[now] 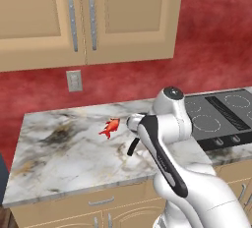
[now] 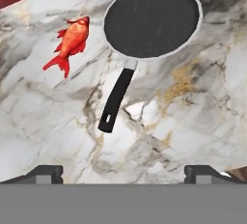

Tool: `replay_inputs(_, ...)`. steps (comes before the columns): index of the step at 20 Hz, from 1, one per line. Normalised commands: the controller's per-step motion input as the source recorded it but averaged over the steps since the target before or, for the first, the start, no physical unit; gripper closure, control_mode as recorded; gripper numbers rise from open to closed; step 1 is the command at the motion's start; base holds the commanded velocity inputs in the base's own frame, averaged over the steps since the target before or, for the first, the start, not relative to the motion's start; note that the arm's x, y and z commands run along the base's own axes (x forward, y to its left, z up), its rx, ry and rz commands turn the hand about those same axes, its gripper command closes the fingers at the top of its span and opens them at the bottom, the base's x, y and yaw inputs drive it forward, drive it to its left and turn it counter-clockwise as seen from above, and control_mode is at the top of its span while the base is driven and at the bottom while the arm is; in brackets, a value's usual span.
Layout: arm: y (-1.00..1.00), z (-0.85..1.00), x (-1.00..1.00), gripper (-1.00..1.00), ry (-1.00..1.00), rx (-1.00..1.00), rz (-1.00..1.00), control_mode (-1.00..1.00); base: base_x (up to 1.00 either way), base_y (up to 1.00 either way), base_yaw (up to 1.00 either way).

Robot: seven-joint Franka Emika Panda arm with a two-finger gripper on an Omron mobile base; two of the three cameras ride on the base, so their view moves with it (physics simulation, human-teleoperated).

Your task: Place both pans onto different burners. Then place the carrot and the fish on different pans.

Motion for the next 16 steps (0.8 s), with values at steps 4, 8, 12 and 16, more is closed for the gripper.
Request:
replay_inputs(4,0.1,-0.3,0.3,-1.0,0.06,0.0,0.0,-1.0,0.0,0.0,0.0)
replay_inputs(8,0.02,-0.28,0.17,-1.0,0.09,0.0,0.0,-1.0,0.0,0.0,0.0)
replay_inputs(12,0.04,-0.29,0.1,-1.0,0.09,0.0,0.0,-1.0,0.0,0.0,0.0)
replay_inputs(16,0.11,-0.28,0.14,-1.0,0.08,0.0,0.0,-1.0,0.0,0.0,0.0)
